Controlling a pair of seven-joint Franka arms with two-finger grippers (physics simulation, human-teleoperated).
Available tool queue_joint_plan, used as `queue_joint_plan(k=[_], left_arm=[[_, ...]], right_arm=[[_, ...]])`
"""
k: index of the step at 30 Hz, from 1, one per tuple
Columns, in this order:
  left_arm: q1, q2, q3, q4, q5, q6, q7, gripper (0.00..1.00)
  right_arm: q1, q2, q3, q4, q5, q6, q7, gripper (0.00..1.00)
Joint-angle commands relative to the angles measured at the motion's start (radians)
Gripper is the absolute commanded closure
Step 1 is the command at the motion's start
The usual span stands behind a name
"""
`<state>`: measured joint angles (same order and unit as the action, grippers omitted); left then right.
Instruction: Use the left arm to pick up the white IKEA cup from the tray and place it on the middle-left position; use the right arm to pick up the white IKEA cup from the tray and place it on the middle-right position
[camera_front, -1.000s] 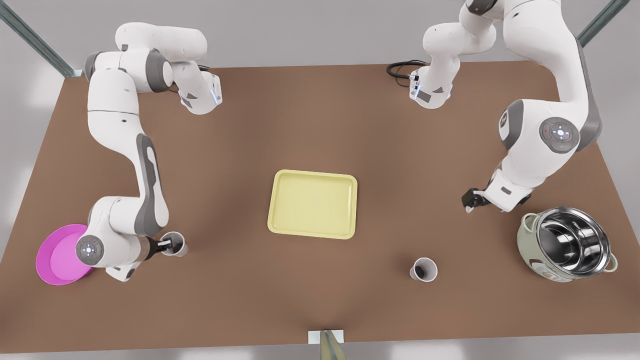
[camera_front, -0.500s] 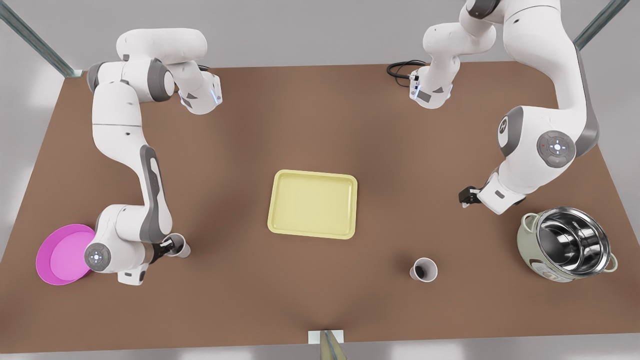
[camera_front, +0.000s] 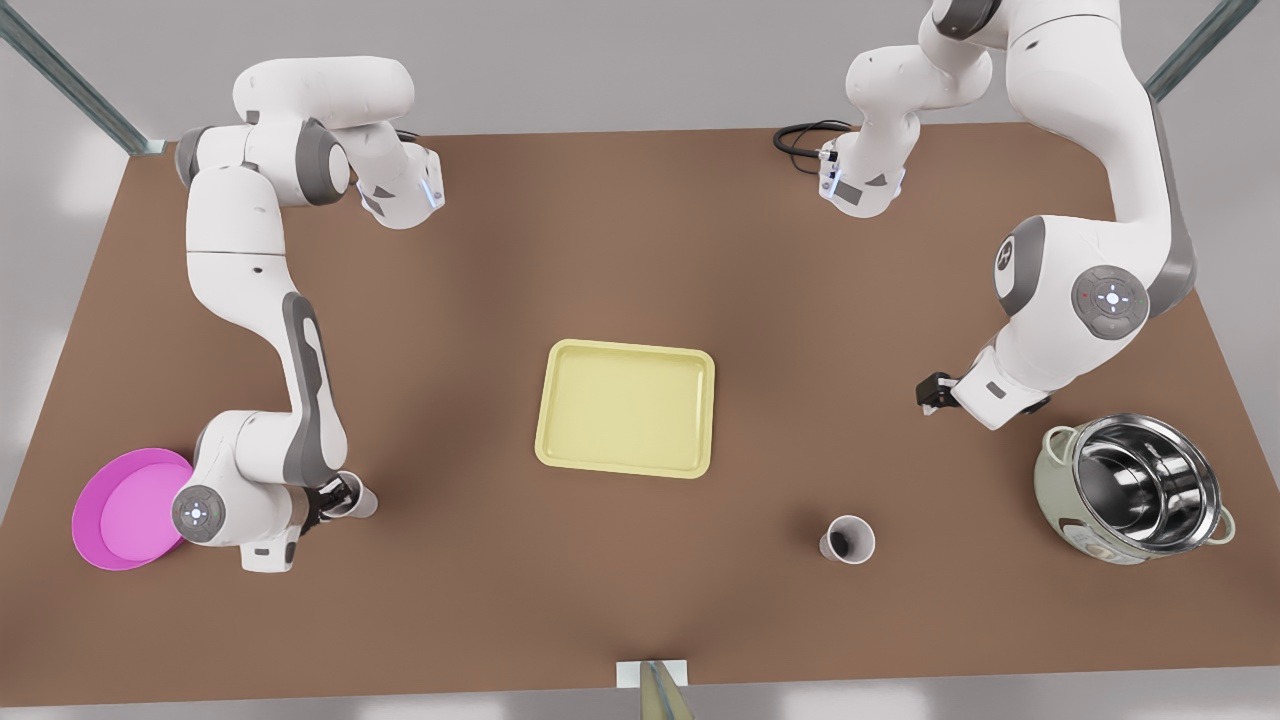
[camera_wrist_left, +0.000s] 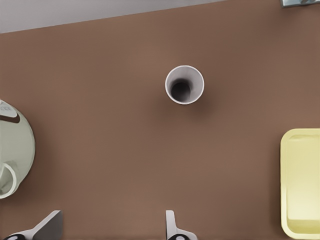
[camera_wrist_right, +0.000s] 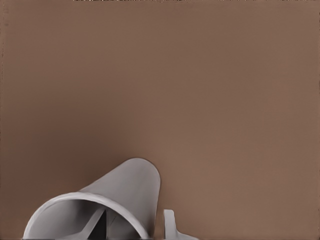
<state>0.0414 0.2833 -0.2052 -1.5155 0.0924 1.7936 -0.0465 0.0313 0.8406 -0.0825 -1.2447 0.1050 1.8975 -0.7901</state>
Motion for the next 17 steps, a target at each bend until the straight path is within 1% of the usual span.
queue_joint_plan(k=[1, 2, 5, 6, 7, 8, 9, 10, 11, 12, 13, 15, 16, 17], left_arm=[[0.002, -0.001, 0.0, 0.001, 0.001, 0.0, 0.027, 0.0], [0.002, -0.001, 0.0, 0.001, 0.001, 0.0, 0.027, 0.0], [0.002, -0.001, 0.0, 0.001, 0.0, 0.0, 0.027, 0.0], [0.002, -0.001, 0.0, 0.001, 0.001, 0.0, 0.027, 0.0], [0.002, -0.003, 0.0, 0.001, 0.0, 0.0, 0.028, 0.0], [0.0, -0.003, 0.0, 0.001, 0.0, 0.0, 0.027, 0.0], [0.0, -0.003, 0.0, 0.001, 0.0, 0.0, 0.027, 0.0], [0.0, -0.003, 0.001, 0.001, -0.003, 0.0, 0.03, 0.0], [0.0, -0.004, 0.001, 0.001, -0.003, 0.0, 0.03, 0.0], [0.002, -0.004, 0.001, 0.001, -0.003, 0.0, 0.03, 0.0], [-0.002, -0.007, 0.0, 0.003, -0.01, -0.005, 0.024, 0.0], [0.002, -0.007, 0.001, 0.026, -0.01, -0.017, 0.034, 0.0], [0.002, -0.006, 0.001, 0.028, -0.01, -0.017, 0.033, 0.0], [0.0, -0.007, 0.0, 0.028, -0.01, -0.017, 0.028, 0.0]], right_arm=[[0.001, -0.021, -0.002, 0.001, 0.005, -0.054, -0.078, 0.43], [0.002, -0.054, -0.002, 0.001, 0.004, -0.103, -0.077, 0.39], [0.007, -0.138, 0.01, -0.001, 0.002, -0.186, -0.046, 0.36], [0.007, -0.184, 0.024, 0.001, -0.001, -0.224, -0.032, 0.33], [0.009, -0.239, 0.05, 0.001, -0.007, -0.297, 0.038, 0.28], [0.01, -0.285, 0.084, 0.063, -0.005, -0.426, 0.166, 0.19], [0.022, -0.359, 0.105, 0.097, 0.001, -0.494, 0.481, 0.01], [0.022, -0.397, 0.139, 0.096, 0.027, -0.491, 0.745, 0.0], [0.033, -0.397, 0.153, 0.1, 0.032, -0.44, 0.799, 0.0], [0.064, -0.416, 0.148, 0.093, -0.01, -0.434, 1.009, 0.0], [0.064, -0.417, 0.148, 0.09, -0.056, -0.436, 1.016, 0.0], [0.064, -0.417, 0.147, 0.085, -0.054, -0.44, 0.988, 0.0], [0.062, -0.416, 0.148, 0.085, -0.059, -0.452, 0.745, 0.0], [0.059, -0.416, 0.142, 0.085, -0.091, -0.457, 0.647, 0.0]])
